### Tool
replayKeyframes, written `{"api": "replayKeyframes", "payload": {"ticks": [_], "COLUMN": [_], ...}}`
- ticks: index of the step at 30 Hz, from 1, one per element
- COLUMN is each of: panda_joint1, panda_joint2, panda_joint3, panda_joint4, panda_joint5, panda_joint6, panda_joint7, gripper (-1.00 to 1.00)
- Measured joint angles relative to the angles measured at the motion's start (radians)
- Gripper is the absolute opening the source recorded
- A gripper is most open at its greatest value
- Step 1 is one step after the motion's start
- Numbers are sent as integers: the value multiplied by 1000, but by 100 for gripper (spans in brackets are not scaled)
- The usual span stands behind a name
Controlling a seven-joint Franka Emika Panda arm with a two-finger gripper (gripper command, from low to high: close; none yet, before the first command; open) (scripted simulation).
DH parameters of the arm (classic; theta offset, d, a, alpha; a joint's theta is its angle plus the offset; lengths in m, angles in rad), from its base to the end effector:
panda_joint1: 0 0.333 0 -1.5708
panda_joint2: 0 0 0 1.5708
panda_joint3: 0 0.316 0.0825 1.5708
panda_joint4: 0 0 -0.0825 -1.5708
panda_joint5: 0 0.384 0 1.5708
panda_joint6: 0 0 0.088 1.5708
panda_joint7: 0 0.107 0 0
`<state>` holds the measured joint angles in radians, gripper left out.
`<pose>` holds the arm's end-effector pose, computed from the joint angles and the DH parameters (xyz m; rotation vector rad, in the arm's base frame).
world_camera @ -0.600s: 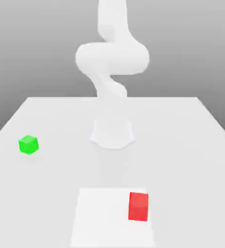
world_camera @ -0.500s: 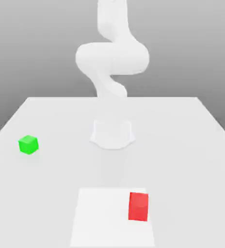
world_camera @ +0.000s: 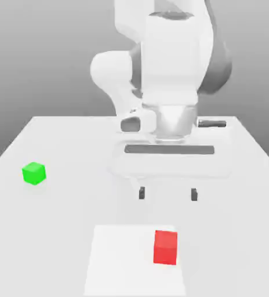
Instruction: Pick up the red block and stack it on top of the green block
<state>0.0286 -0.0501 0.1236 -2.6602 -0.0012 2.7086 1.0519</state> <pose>0.4255 0.0648 0.2655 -2.7823 1.3414 -0.1309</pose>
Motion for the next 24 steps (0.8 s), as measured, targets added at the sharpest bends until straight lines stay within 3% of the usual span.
{"api": "replayKeyframes", "payload": {"ticks": [8, 9, 16, 21, 24], "panda_joint1": [45, 53, 52, 34, -19], "panda_joint2": [291, 318, 321, 164, 92], "panda_joint3": [-46, -56, -55, -24, -58], "panda_joint4": [-22, -18, -18, -42, -57], "panda_joint5": [-83, -90, -96, -35, -43], "panda_joint6": [214, 237, 241, 107, 55], "panda_joint7": [96, 102, 106, 61, 114], "gripper": [0, -100, -100, -100, -100]}}
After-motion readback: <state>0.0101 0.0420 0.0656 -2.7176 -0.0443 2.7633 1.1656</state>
